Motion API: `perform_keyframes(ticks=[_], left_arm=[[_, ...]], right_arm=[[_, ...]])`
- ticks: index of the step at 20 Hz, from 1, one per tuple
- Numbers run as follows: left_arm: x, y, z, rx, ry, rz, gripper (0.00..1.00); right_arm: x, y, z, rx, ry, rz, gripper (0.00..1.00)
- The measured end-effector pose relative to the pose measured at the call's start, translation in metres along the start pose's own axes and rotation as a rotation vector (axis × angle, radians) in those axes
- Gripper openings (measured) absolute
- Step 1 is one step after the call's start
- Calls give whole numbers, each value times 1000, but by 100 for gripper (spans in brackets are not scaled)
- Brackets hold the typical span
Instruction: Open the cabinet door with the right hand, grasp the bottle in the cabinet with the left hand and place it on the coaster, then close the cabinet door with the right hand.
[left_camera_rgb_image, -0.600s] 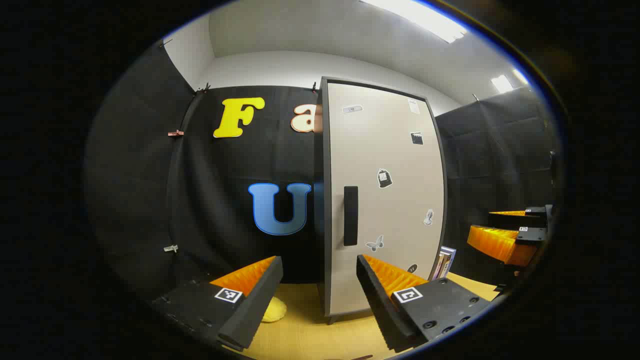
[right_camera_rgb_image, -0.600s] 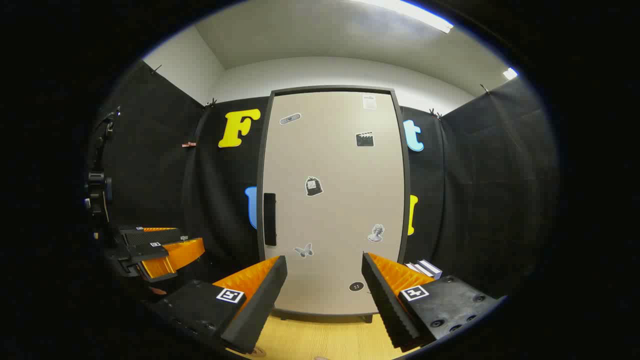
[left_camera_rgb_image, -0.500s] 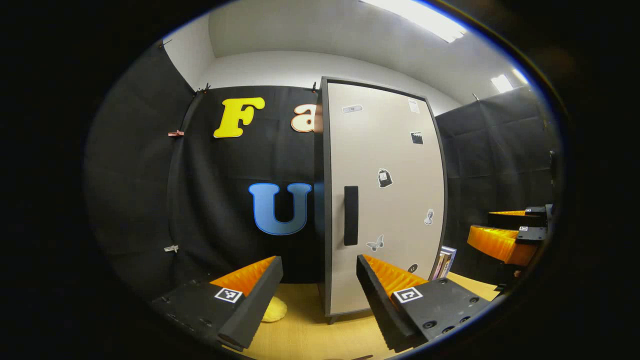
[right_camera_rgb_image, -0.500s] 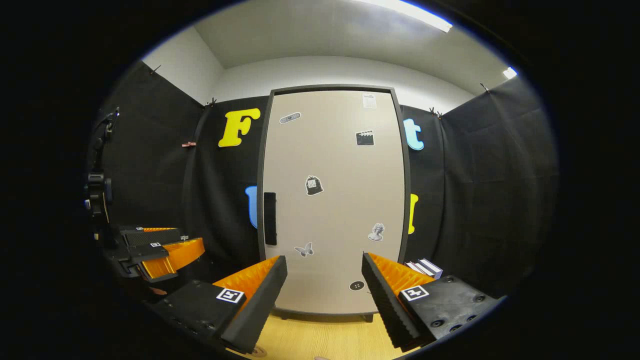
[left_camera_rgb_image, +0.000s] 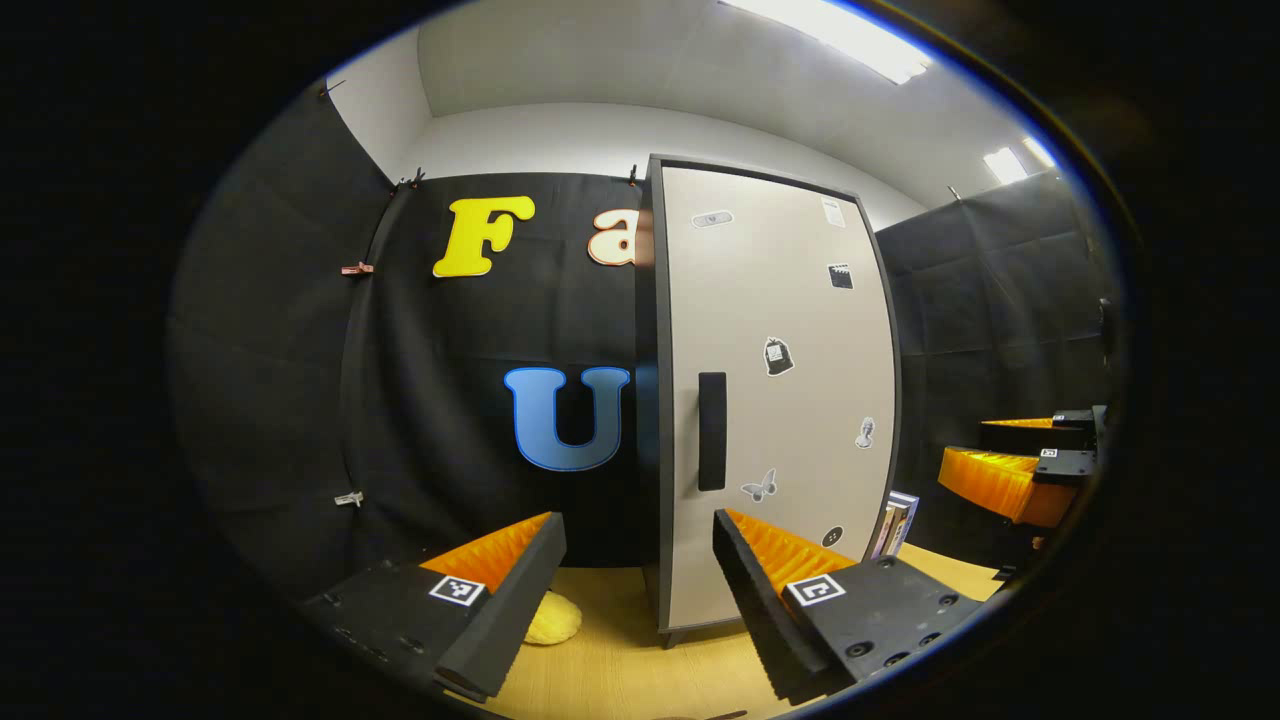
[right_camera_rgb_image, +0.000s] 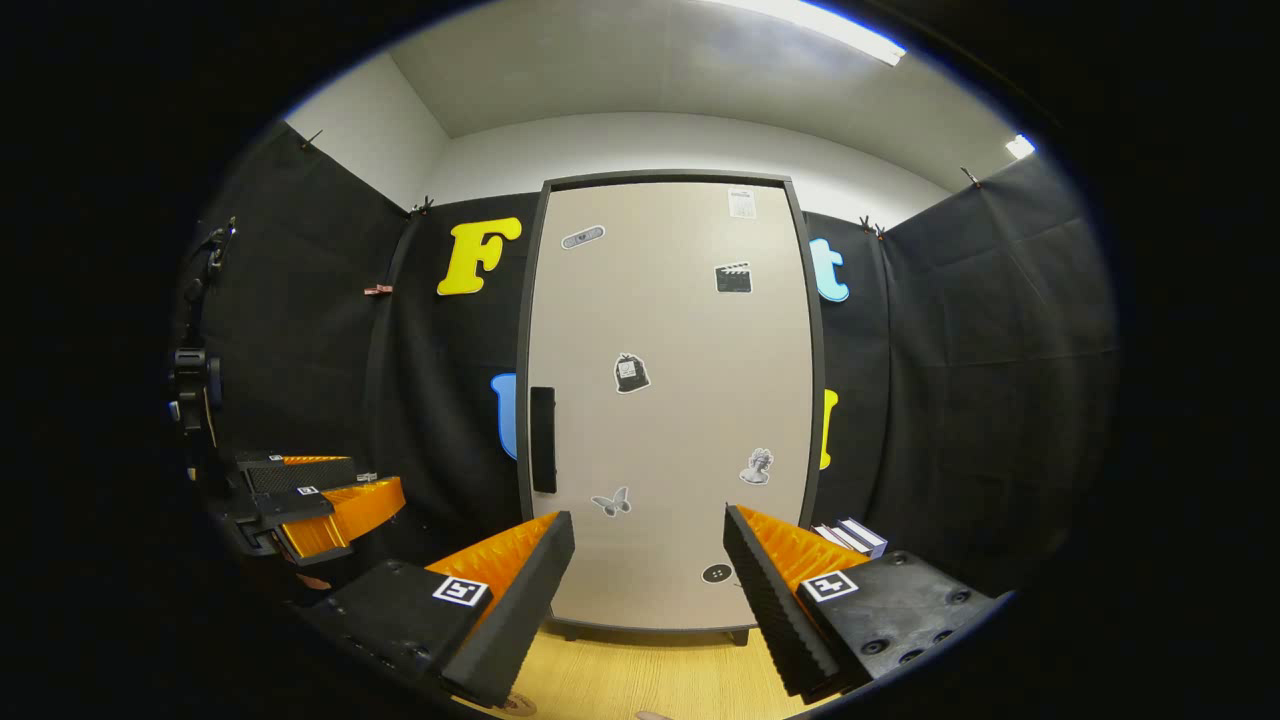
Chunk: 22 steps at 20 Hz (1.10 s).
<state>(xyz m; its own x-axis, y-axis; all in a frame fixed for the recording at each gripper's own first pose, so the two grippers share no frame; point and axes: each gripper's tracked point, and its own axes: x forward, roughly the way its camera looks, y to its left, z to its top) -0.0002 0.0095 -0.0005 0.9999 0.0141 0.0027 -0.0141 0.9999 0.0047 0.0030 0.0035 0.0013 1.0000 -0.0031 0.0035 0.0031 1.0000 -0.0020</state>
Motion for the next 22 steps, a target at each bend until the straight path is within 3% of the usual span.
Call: perform_keyframes(ticks=[13,14,22], left_arm=[[2,18,-2,-7,3,-1,91],[3,22,-2,-6,3,0,94],[-8,62,-7,12,4,28,94]], right_arm=[[17,32,-8,17,30,52,98],[20,36,-8,21,31,56,98],[74,88,-10,35,28,103,98]])
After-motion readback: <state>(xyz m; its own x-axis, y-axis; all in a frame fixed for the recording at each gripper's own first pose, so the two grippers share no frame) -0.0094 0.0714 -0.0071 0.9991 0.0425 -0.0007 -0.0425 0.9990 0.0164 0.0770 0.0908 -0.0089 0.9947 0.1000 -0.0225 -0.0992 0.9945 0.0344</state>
